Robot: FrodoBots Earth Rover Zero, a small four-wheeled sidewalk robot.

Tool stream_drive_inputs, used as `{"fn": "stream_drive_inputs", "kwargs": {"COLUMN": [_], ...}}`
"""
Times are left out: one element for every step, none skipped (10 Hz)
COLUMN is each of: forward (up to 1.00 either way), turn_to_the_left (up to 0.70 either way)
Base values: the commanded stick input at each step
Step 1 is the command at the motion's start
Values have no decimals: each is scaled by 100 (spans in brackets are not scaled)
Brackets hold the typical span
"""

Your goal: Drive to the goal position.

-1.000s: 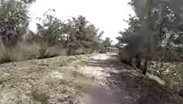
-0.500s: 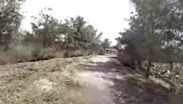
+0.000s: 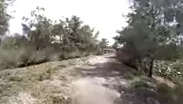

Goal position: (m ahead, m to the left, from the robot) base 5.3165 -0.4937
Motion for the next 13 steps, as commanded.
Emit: {"fn": "stream_drive_inputs", "kwargs": {"forward": [85, 85, 85, 85, 85, 85, 85, 85, 85, 85, 85, 85, 85], "turn_to_the_left": [-4, 0, 0, 0, 0, 0, 0, 0, 0, 0, 0, 0, 0]}}
